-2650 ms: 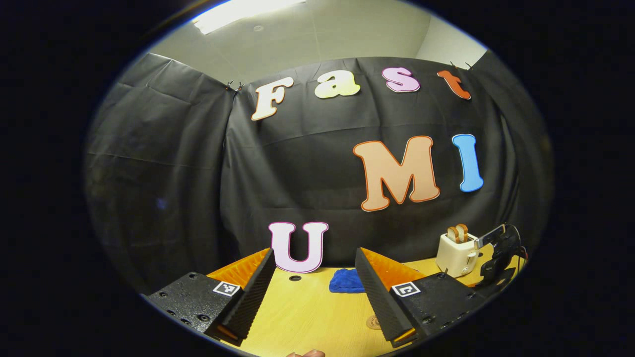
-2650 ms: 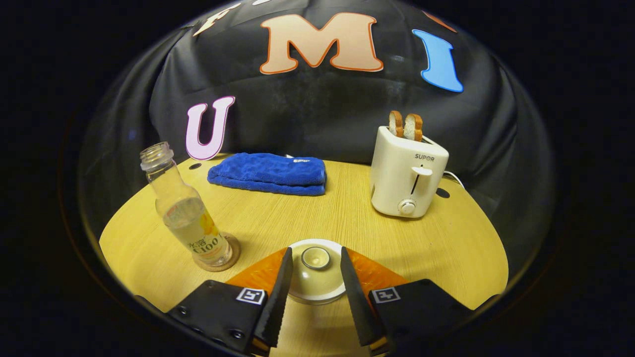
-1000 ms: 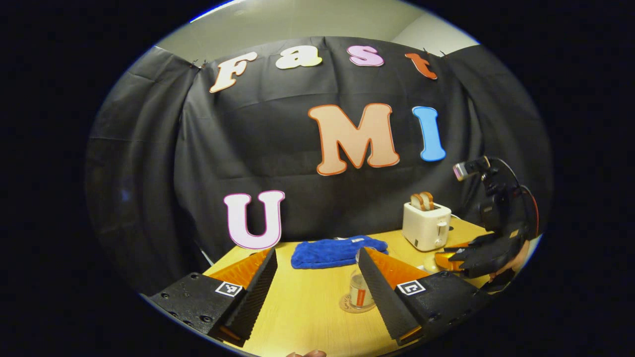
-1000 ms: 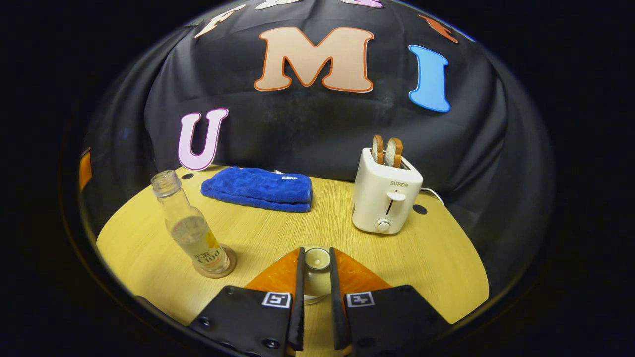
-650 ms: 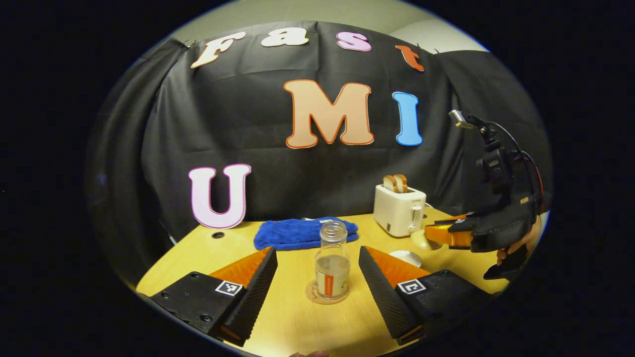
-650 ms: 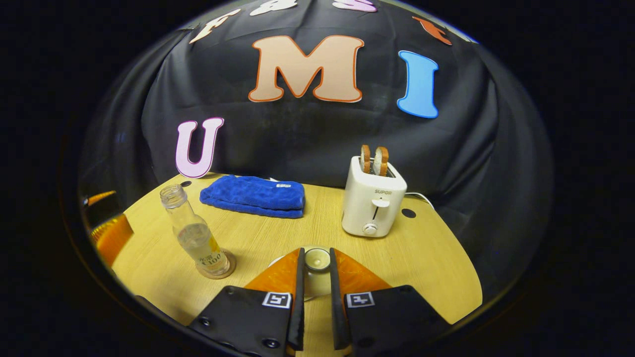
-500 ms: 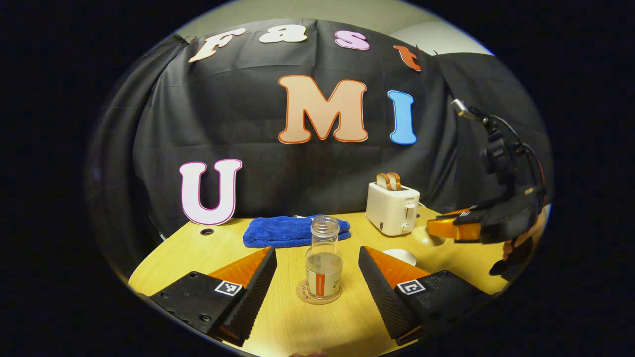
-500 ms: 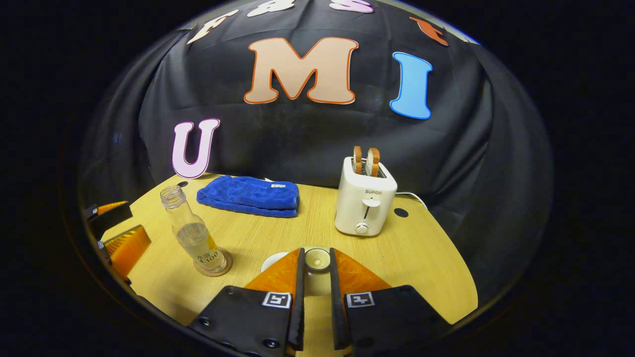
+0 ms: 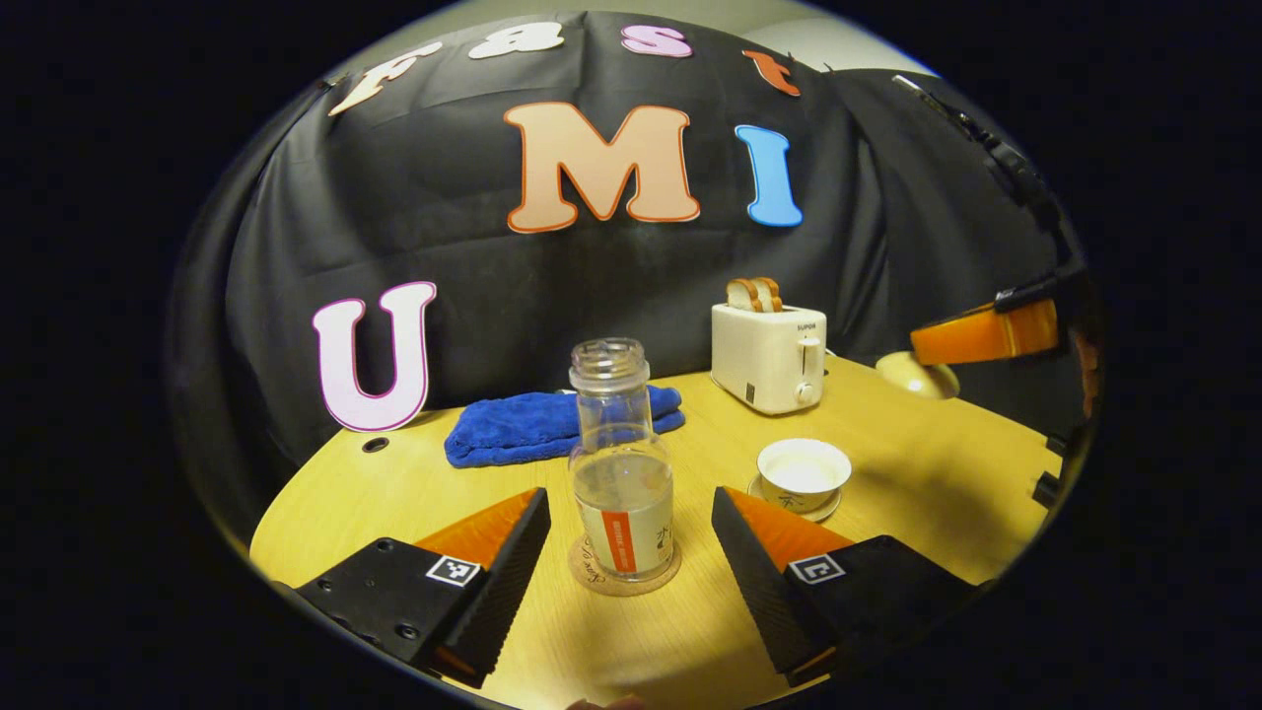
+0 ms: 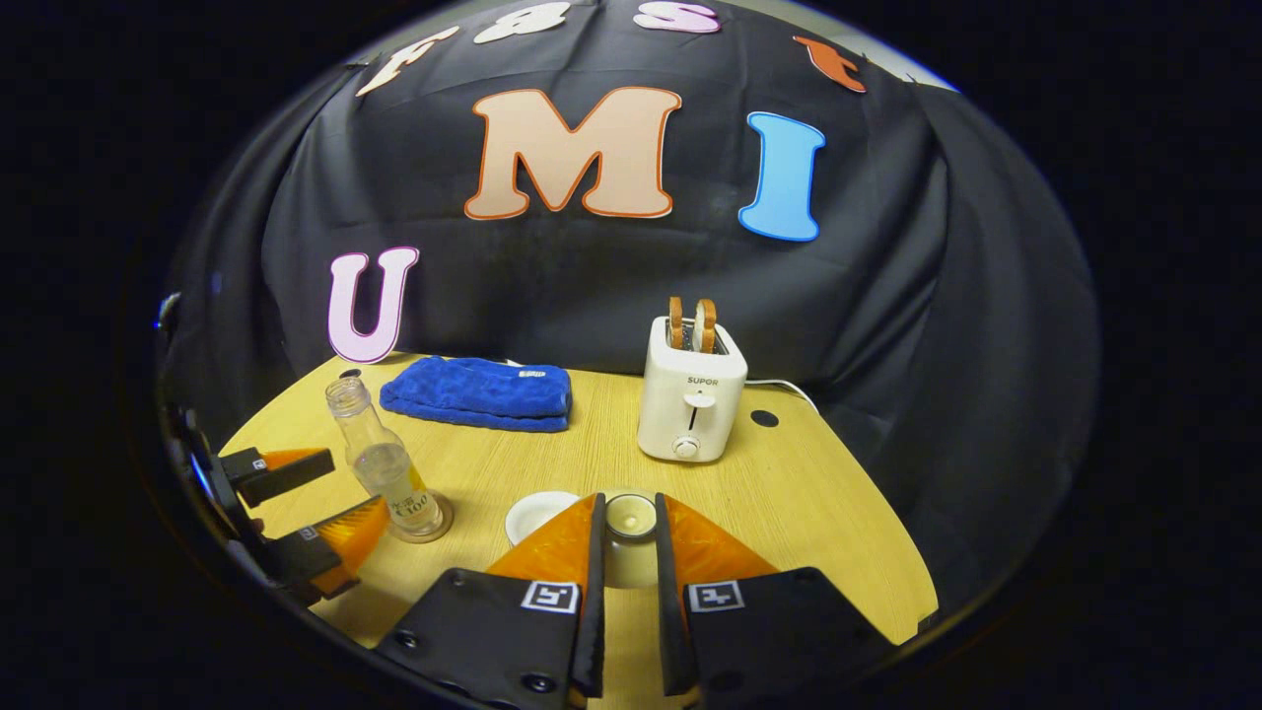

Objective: Open the teacup lid with one hand, grasp the water bottle and pour water into the teacup with the other hand; after pouring, place the water bottle on the coaster and then close the teacup lid.

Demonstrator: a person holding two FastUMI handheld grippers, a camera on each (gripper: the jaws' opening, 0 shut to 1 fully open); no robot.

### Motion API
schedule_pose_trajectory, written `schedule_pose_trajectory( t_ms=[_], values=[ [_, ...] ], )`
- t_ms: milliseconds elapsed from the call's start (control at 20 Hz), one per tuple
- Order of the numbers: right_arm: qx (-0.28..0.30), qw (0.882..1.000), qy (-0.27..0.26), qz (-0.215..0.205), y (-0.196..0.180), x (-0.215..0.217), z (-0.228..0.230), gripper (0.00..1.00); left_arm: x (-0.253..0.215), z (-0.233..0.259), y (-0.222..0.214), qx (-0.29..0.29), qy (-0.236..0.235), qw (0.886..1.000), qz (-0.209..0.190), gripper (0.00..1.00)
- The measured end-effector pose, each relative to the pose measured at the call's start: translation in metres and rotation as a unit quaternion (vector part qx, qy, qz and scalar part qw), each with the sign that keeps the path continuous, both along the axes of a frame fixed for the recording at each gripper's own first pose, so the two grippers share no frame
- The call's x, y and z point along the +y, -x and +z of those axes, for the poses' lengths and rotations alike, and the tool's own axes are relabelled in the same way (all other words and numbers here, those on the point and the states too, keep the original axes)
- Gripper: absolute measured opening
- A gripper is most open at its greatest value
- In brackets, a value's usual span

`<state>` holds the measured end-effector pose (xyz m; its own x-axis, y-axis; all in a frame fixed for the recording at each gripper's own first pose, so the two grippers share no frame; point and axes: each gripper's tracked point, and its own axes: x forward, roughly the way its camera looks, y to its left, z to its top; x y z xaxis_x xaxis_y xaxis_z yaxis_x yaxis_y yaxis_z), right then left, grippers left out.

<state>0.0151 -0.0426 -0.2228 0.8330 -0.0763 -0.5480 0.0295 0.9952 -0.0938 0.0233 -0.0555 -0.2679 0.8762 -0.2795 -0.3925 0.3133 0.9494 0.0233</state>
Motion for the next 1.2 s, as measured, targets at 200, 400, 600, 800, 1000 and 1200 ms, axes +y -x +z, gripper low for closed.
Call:
schedule_pose_trajectory(
  t_ms=[200,400,600,800,1000,1200],
  values=[
    [0.009,1.000,0.008,-0.009,0.012,-0.005,0.001,0.26,-0.003,-0.021,-0.008,0.016,-0.001,1.000,0.004,0.98],
    [0.010,1.000,0.016,-0.017,0.019,-0.008,0.008,0.26,-0.003,-0.037,-0.014,0.031,-0.001,1.000,0.004,0.98],
    [0.008,0.999,0.021,-0.025,0.024,-0.012,0.013,0.26,-0.007,-0.049,-0.021,0.039,-0.011,0.999,-0.004,0.98],
    [0.010,0.999,0.023,-0.028,0.029,-0.014,0.013,0.26,-0.007,-0.050,-0.031,0.030,-0.028,0.999,-0.009,0.96],
    [0.007,0.999,0.021,-0.024,0.028,-0.015,0.015,0.26,-0.008,-0.050,-0.034,0.027,-0.038,0.999,-0.014,0.78],
    [0.006,1.000,0.013,-0.021,0.026,-0.019,0.013,0.26,-0.005,-0.047,-0.038,0.024,-0.082,0.996,-0.014,0.73]
  ],
)
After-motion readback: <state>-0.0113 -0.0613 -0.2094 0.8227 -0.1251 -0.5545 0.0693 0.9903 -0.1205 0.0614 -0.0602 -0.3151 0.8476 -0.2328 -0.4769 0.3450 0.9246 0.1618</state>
